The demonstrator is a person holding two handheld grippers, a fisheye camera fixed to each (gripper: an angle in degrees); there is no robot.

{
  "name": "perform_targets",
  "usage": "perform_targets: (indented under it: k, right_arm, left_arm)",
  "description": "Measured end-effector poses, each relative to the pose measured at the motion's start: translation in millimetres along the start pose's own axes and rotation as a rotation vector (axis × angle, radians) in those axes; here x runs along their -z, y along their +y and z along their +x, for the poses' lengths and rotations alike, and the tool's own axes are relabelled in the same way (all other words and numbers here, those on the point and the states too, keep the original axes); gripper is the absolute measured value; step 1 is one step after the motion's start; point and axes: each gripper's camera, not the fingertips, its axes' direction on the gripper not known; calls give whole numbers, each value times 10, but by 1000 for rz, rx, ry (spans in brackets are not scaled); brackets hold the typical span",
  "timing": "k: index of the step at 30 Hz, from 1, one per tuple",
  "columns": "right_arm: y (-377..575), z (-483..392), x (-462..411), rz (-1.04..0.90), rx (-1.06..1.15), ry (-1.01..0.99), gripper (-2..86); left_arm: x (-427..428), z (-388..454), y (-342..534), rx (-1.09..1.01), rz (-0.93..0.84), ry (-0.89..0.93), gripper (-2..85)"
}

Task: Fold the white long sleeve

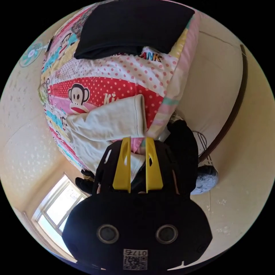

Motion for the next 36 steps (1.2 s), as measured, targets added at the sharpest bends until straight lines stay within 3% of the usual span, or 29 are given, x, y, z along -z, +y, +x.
perform_targets:
  k: [7, 14, 20, 22, 24, 27, 29, 32, 36]
  right_arm:
    - [-345, 651, -74, -7, -197, -295, 93]
    - [-547, 901, 261, -95, -190, -358, 56]
    - [-707, 877, 1324, -22, 0, -866, 42]
    - [-876, 721, 1805, 78, 173, -935, 37]
    - [-1058, 605, 2019, 121, 241, -867, 33]
    - [-1324, 493, 1980, 77, 110, -996, 28]
    - [-1350, 267, 1953, 89, 142, -988, 27]
    - [-1183, -362, 1927, 107, 298, -913, 25]
    - [-557, -1595, 1477, -7, 638, -934, 27]
  left_arm:
    - [323, 168, 339, 71, 67, -5, 54]
    - [403, 546, 604, 26, 60, -87, 48]
    - [473, 509, 736, 66, 47, -72, 49]
    - [501, 428, 754, 96, 44, -50, 49]
    - [529, 313, 750, 134, 28, -18, 50]
    - [592, 203, 682, 153, 7, 14, 51]
    - [670, 161, 620, 149, 7, 8, 51]
    - [818, 71, 517, 164, 6, 5, 51]
    - [966, -53, 387, 173, -11, 61, 53]
